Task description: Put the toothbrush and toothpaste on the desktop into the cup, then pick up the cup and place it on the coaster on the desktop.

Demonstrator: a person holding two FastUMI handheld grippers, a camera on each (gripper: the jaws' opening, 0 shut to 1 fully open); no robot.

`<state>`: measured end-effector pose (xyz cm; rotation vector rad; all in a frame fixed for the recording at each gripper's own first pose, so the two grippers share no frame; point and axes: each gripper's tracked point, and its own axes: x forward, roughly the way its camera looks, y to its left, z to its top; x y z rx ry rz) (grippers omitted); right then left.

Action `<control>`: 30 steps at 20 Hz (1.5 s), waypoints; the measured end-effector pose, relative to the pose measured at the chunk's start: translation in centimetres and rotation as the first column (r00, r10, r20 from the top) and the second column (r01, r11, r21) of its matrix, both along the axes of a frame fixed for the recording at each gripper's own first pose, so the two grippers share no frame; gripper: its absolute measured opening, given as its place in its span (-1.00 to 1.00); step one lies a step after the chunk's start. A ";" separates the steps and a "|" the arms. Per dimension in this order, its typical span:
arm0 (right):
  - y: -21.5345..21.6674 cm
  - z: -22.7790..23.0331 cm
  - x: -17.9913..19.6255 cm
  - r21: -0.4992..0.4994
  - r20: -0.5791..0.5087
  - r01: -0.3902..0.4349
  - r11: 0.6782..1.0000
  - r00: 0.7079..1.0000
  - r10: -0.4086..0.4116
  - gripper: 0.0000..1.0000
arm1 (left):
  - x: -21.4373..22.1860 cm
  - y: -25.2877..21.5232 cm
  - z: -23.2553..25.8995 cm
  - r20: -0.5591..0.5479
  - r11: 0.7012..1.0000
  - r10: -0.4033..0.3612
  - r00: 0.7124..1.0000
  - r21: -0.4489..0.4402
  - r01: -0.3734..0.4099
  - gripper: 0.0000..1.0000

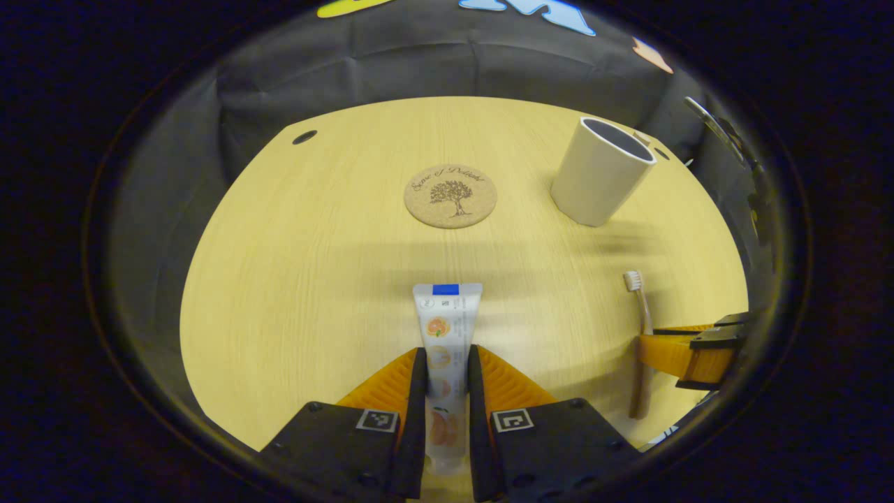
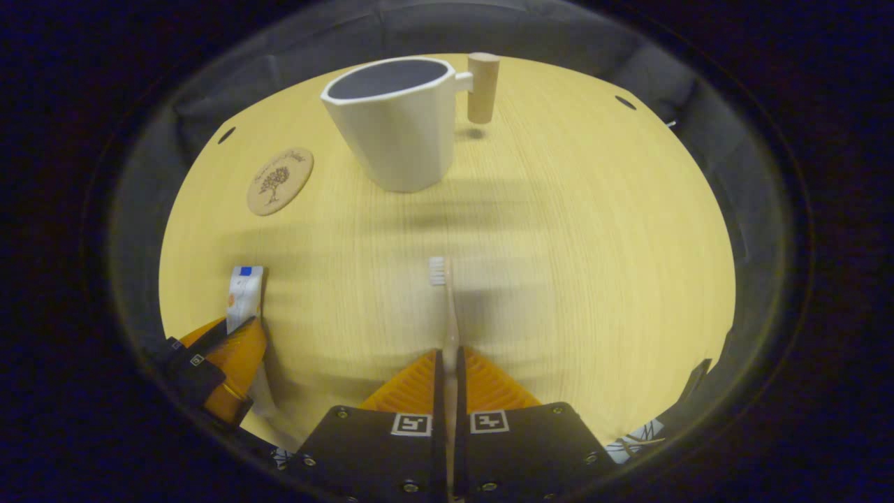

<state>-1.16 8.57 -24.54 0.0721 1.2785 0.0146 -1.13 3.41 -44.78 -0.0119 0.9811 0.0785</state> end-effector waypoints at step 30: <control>0.2 11.1 12.2 0.350 0.329 0.242 0.905 0.873 -0.361 -0.96 | 1.3 0.8 3.1 0.094 0.996 0.067 0.993 -0.066 -0.061 -0.64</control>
